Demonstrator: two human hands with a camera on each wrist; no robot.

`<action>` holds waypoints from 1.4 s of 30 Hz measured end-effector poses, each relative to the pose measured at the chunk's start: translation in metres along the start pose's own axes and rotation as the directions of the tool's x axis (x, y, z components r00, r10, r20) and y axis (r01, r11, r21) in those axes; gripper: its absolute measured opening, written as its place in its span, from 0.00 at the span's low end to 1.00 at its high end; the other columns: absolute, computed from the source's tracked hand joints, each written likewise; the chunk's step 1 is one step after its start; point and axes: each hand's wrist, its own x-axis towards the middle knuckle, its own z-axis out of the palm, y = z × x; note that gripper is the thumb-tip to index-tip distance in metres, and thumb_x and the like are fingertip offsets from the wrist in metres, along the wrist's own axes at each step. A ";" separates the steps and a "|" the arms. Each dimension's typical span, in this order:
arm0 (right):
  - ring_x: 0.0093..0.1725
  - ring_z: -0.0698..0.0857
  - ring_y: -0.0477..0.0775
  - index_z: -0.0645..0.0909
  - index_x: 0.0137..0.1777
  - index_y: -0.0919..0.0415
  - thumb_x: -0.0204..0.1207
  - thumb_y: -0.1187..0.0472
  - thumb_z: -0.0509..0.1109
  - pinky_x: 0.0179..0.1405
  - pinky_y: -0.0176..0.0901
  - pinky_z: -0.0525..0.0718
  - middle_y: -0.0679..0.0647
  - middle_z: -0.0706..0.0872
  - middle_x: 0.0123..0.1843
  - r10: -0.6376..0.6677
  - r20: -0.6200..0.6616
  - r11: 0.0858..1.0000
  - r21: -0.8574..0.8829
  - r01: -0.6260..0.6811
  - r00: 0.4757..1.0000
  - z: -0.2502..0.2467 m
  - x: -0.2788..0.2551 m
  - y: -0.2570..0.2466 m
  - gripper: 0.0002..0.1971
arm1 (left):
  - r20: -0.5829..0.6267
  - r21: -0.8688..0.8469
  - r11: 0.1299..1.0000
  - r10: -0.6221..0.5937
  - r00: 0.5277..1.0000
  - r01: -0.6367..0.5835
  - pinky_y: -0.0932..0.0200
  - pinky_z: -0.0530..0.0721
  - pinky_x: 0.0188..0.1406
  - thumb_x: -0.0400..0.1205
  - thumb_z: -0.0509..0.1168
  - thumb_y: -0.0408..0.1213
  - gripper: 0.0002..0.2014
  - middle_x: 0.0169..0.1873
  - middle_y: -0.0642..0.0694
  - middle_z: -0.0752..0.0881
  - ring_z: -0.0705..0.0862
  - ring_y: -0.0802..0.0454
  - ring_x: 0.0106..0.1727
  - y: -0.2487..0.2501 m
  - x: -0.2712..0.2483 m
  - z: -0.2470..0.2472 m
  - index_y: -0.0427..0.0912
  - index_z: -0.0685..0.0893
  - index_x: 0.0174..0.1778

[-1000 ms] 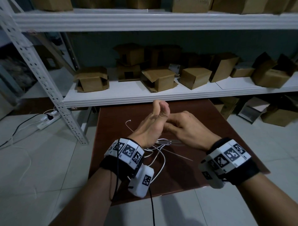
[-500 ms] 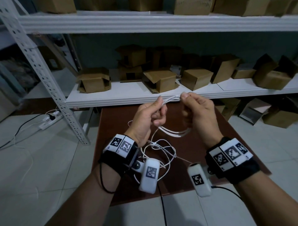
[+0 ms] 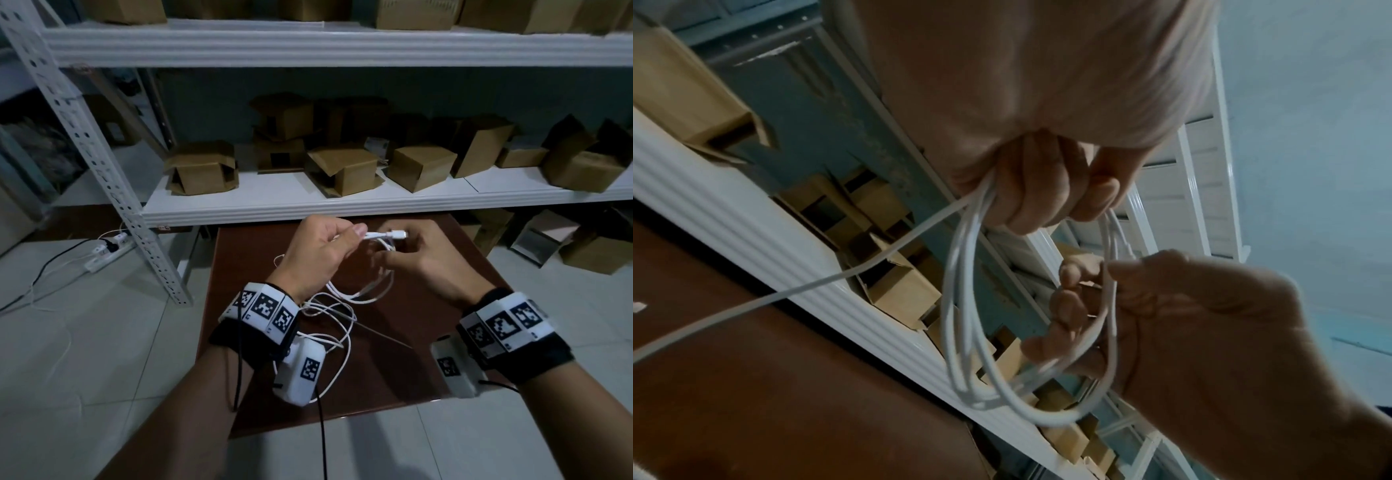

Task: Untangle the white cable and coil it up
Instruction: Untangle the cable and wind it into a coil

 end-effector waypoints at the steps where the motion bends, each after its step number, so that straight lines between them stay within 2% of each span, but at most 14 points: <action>1: 0.44 0.92 0.68 0.87 0.49 0.66 0.73 0.62 0.79 0.52 0.69 0.89 0.64 0.92 0.43 -0.017 -0.015 0.999 -0.049 0.016 1.000 -0.002 0.000 0.001 0.08 | 0.014 0.016 1.000 -0.006 1.000 0.006 0.56 0.62 0.29 0.89 0.64 0.45 0.25 0.20 0.51 0.67 0.63 0.55 0.24 -0.001 0.000 0.000 0.43 0.73 0.24; 3: 0.47 0.92 0.62 0.87 0.55 0.58 0.72 0.61 0.81 0.53 0.70 0.89 0.57 0.92 0.47 -0.036 -0.034 0.992 -0.122 0.032 0.999 -0.006 0.002 0.001 0.12 | 0.038 0.048 0.999 -0.022 0.999 0.020 0.55 0.61 0.30 0.88 0.65 0.47 0.25 0.21 0.51 0.66 0.63 0.56 0.24 -0.002 0.000 0.001 0.44 0.73 0.24; 6: 0.52 0.92 0.50 0.85 0.60 0.53 0.66 0.61 0.82 0.51 0.58 0.91 0.49 0.92 0.53 -0.013 0.015 0.978 -0.208 0.016 1.000 -0.007 0.004 -0.006 0.21 | 0.062 0.085 0.996 -0.026 0.998 0.021 0.51 0.60 0.31 0.86 0.65 0.50 0.26 0.23 0.48 0.65 0.62 0.54 0.26 -0.005 0.001 0.006 0.42 0.70 0.23; 9: 0.39 0.90 0.48 0.89 0.48 0.55 0.63 0.58 0.79 0.37 0.59 0.88 0.51 0.93 0.43 0.121 0.144 0.958 -0.277 -0.077 0.982 0.011 0.005 -0.008 0.12 | 0.069 0.113 0.994 -0.004 0.998 -0.004 0.53 0.64 0.30 0.86 0.66 0.47 0.25 0.21 0.54 0.70 0.66 0.55 0.25 -0.004 0.001 0.013 0.48 0.72 0.21; 12: 0.28 0.78 0.47 0.81 0.30 0.64 0.62 0.53 0.73 0.27 0.53 0.79 0.50 0.80 0.25 0.214 0.018 0.915 -0.353 -0.194 0.977 0.028 0.003 -0.008 0.13 | 0.072 0.235 0.971 0.026 0.997 -0.042 0.53 0.65 0.29 0.86 0.66 0.47 0.25 0.18 0.55 0.69 0.67 0.56 0.24 -0.005 0.000 0.016 0.50 0.73 0.21; 15: 0.26 0.76 0.50 0.78 0.28 0.62 0.69 0.56 0.69 0.25 0.46 0.70 0.51 0.75 0.23 0.188 -0.054 0.860 -0.474 -0.191 0.981 0.034 0.002 -0.012 0.12 | 0.069 0.345 0.937 0.028 0.997 -0.050 0.51 0.66 0.29 0.85 0.65 0.49 0.24 0.18 0.52 0.70 0.68 0.53 0.25 -0.010 0.000 0.014 0.53 0.74 0.21; 19: 0.27 0.77 0.54 0.72 0.23 0.55 0.63 0.54 0.60 0.27 0.44 0.68 0.49 0.75 0.22 0.144 -0.146 0.861 -0.470 -0.197 0.979 0.039 -0.001 -0.016 0.10 | 0.070 0.379 0.924 0.032 0.997 -0.056 0.50 0.65 0.29 0.85 0.64 0.49 0.23 0.18 0.52 0.69 0.68 0.51 0.25 -0.011 0.001 0.015 0.52 0.72 0.22; 23: 0.23 0.76 0.57 0.73 0.22 0.61 0.67 0.60 0.65 0.24 0.45 0.69 0.54 0.74 0.19 0.041 -0.274 0.902 -0.403 -0.153 0.961 0.040 0.001 -0.017 0.14 | 0.011 0.112 0.992 0.053 0.999 -0.054 0.48 0.62 0.31 0.88 0.67 0.45 0.26 0.23 0.52 0.67 0.65 0.53 0.28 -0.007 0.002 0.022 0.49 0.71 0.22; 26: 0.22 0.71 0.51 0.78 0.23 0.65 0.74 0.65 0.71 0.24 0.45 0.67 0.58 0.77 0.19 0.050 -0.354 0.956 -0.254 -0.147 0.934 0.034 0.008 -0.018 0.17 | -0.029 -0.180 0.984 -0.004 1.000 -0.001 0.58 0.62 0.26 0.87 0.69 0.41 0.22 0.23 0.47 0.69 0.66 0.54 0.25 0.000 0.004 0.020 0.46 0.79 0.24; 30: 0.27 0.73 0.51 0.85 0.36 0.77 0.69 0.68 0.78 0.25 0.43 0.67 0.66 0.80 0.28 0.201 -0.460 0.974 0.192 -0.124 0.865 0.026 0.015 -0.019 0.10 | 0.042 -0.492 0.861 -0.129 0.991 0.133 0.67 0.52 0.19 0.88 0.65 0.46 0.24 0.20 0.51 0.65 0.59 0.58 0.18 -0.001 0.003 0.014 0.41 0.73 0.26; 33: 0.23 0.72 0.53 0.85 0.42 0.79 0.66 0.77 0.73 0.23 0.40 0.66 0.61 0.79 0.29 0.350 -0.442 0.839 0.540 -0.066 0.826 0.033 0.014 -0.028 0.05 | 0.035 -0.617 0.768 -0.191 0.981 0.171 0.64 0.49 0.21 0.90 0.62 0.52 0.26 0.20 0.53 0.60 0.57 0.59 0.19 -0.002 0.003 0.014 0.43 0.74 0.27; 34: 0.22 0.70 0.52 0.85 0.39 0.78 0.67 0.78 0.73 0.22 0.40 0.65 0.59 0.78 0.26 0.354 -0.419 0.830 0.552 -0.075 0.836 0.035 0.013 -0.031 0.02 | 0.011 -0.634 0.756 -0.201 0.980 0.162 0.65 0.49 0.21 0.91 0.61 0.52 0.27 0.21 0.54 0.61 0.56 0.60 0.19 -0.002 0.003 0.014 0.43 0.73 0.27; 37: 0.17 0.68 0.44 0.86 0.27 0.60 0.73 0.80 0.72 0.18 0.37 0.66 0.46 0.74 0.18 0.304 -0.344 0.856 0.507 -0.096 0.888 0.037 0.010 -0.030 0.18 | -0.087 -0.633 0.762 -0.245 0.965 0.137 0.68 0.55 0.19 0.91 0.64 0.47 0.27 0.21 0.54 0.63 0.57 0.59 0.20 -0.003 0.004 0.015 0.48 0.70 0.25; 42: 0.20 0.73 0.43 0.90 0.33 0.55 0.76 0.76 0.76 0.23 0.45 0.76 0.44 0.79 0.20 0.224 -0.227 0.908 0.402 -0.118 0.948 0.039 0.007 -0.026 0.16 | -0.155 -0.620 0.777 -0.259 0.953 0.111 0.67 0.57 0.18 0.89 0.68 0.39 0.26 0.21 0.52 0.63 0.57 0.59 0.20 -0.005 0.006 0.007 0.48 0.70 0.23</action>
